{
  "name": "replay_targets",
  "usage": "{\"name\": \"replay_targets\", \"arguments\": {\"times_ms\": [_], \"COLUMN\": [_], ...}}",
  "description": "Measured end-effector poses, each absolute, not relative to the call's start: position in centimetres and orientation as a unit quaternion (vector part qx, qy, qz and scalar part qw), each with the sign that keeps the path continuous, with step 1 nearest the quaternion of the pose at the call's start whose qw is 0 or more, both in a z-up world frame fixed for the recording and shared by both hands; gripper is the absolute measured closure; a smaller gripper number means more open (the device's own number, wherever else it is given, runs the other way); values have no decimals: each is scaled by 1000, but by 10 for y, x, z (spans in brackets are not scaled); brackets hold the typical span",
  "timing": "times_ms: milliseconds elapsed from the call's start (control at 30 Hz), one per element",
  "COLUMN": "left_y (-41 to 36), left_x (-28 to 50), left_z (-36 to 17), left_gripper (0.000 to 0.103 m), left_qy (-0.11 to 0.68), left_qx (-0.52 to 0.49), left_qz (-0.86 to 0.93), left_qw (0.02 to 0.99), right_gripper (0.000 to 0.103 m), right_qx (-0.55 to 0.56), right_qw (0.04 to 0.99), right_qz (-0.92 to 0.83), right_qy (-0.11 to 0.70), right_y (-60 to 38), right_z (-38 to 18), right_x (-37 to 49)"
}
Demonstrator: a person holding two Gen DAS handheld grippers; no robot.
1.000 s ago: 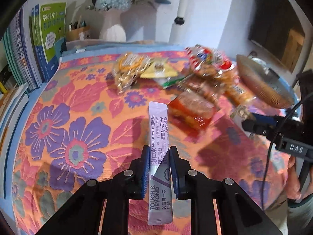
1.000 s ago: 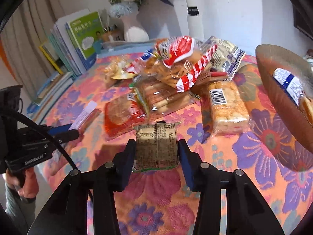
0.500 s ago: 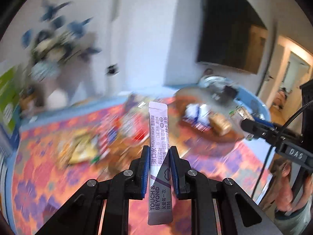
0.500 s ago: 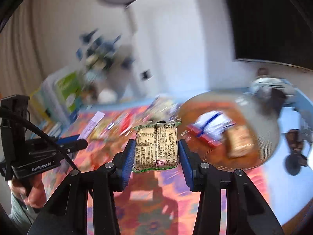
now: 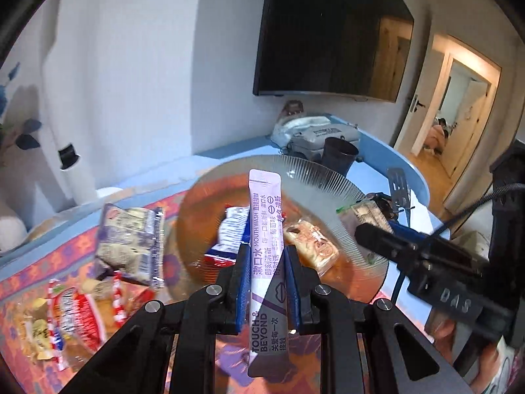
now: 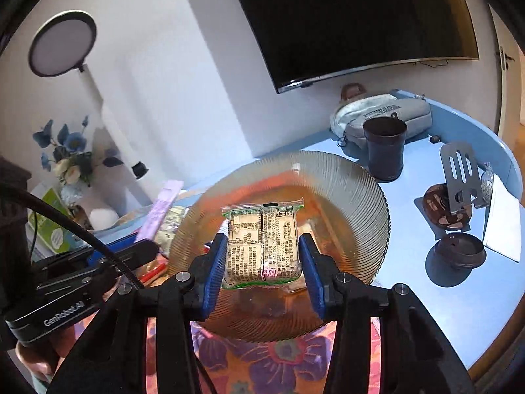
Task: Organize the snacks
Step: 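Carry the sachet and cracker packet into the glass bowl and release both, then move both open grippers back over the snack pile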
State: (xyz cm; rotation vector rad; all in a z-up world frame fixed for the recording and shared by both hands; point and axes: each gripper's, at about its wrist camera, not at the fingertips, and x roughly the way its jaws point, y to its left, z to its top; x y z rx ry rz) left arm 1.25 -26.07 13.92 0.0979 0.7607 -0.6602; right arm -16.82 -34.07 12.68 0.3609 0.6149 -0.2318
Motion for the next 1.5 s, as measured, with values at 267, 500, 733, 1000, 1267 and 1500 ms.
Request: {"name": "replay_targets", "arguments": {"times_ms": [267, 500, 733, 1000, 1267, 1500], "left_y": [-264, -190, -62, 45, 74, 71], "left_x": [11, -16, -57, -69, -51, -51], "left_z": [140, 159, 160, 87, 18, 16], "left_gripper": [43, 43, 43, 43, 43, 41], "left_qy": [341, 315, 284, 331, 380, 392], "left_qx": [50, 5, -44, -89, -141, -148], "left_qz": [-325, -310, -194, -69, -89, -114], "left_qw": [881, 897, 938, 937, 910, 900], "right_gripper": [53, 53, 53, 50, 50, 50], "right_qx": [198, 186, 134, 63, 74, 118], "right_qw": [928, 932, 940, 936, 917, 915], "right_qz": [-102, -65, 28, 108, 103, 105], "right_qy": [300, 305, 314, 330, 377, 371], "right_y": [-345, -318, -246, -169, -165, -181], "right_z": [122, 123, 126, 96, 47, 45], "right_x": [-168, -172, -168, -156, -131, -132]}}
